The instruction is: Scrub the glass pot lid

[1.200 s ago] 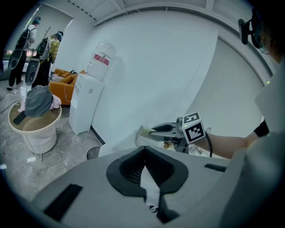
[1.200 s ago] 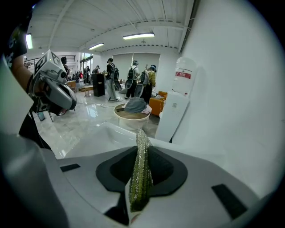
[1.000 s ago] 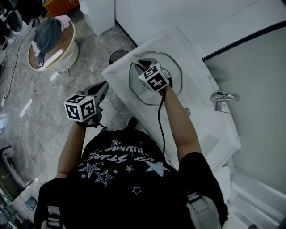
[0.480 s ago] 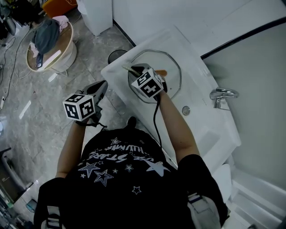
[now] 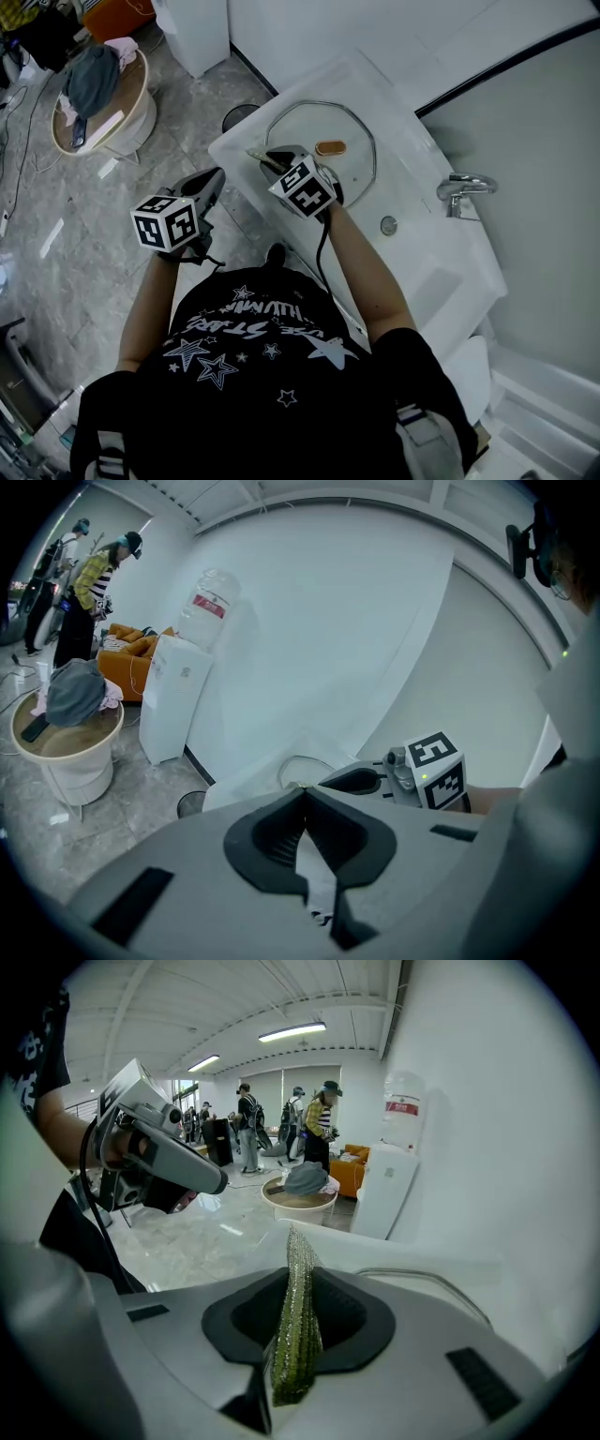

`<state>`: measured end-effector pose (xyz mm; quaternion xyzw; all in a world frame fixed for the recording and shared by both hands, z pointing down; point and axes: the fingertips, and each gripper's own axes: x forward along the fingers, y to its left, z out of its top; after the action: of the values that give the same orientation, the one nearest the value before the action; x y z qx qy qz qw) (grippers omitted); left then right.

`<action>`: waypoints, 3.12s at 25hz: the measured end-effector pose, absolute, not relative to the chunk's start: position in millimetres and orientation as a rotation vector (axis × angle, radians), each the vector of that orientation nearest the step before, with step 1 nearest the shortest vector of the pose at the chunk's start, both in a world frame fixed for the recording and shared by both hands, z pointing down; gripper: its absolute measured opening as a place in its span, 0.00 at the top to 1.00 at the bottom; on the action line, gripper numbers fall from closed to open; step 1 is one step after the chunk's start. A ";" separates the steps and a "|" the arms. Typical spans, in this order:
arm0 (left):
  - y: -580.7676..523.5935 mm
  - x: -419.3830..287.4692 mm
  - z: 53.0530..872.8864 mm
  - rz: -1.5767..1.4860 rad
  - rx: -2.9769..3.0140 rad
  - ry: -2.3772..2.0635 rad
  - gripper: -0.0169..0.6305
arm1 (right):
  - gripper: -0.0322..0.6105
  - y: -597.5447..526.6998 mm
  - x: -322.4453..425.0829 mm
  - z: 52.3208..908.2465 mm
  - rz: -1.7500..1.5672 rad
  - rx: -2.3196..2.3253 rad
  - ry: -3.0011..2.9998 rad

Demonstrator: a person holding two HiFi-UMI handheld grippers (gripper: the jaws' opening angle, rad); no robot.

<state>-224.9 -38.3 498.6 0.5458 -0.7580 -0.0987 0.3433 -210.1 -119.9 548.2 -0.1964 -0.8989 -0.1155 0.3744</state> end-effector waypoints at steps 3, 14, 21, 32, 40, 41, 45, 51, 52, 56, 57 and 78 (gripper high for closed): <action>-39.6 -222.2 498.0 -0.252 1.425 -1.966 0.96 | 0.83 -120.2 -209.0 547.5 -0.287 -0.492 -2.311; -42.1 -213.3 491.9 -0.237 1.458 -1.952 0.96 | 0.84 -150.6 -195.9 509.9 -0.154 -0.301 -2.456; -57.2 -203.9 490.0 -0.221 1.488 -1.939 0.96 | 0.84 -223.1 -174.7 472.7 -0.112 -0.006 -2.573; -81.2 -190.1 489.3 -0.189 1.517 -1.924 0.96 | 0.84 -334.8 -125.5 502.0 0.163 0.500 -2.475; -90.4 -186.7 492.2 -0.172 1.500 -1.925 0.96 | 0.84 -376.7 -114.0 533.3 0.342 0.665 -2.390; -92.1 -186.1 492.9 -0.170 1.499 -1.924 0.96 | 0.84 -379.1 -115.4 537.2 0.343 0.672 -2.382; -97.9 -182.9 495.5 -0.156 1.497 -1.915 0.96 | 0.84 -383.9 -121.6 544.3 0.352 0.696 -2.375; -106.4 -184.7 496.9 -0.142 1.494 -1.907 0.96 | 0.83 -377.4 -138.5 542.1 0.382 0.651 -2.402; -108.6 -185.1 497.2 -0.139 1.496 -1.906 0.96 | 0.83 -377.3 -140.9 541.9 0.385 0.643 -2.405; -116.6 -191.9 496.0 -0.131 1.499 -1.909 0.96 | 0.83 -377.8 -151.0 540.8 0.380 0.607 -2.416; -118.5 -194.1 495.4 -0.130 1.500 -1.912 0.96 | 0.83 -377.7 -153.2 540.8 0.378 0.597 -2.418; -143.3 -205.2 502.7 -0.133 1.475 -1.900 0.96 | 0.82 -358.2 -205.2 541.1 0.343 0.304 -2.445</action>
<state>-205.2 -143.3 502.7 0.5718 -0.7364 -0.0517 0.3579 -205.2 -358.2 541.1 0.1158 -0.9307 0.1307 0.3213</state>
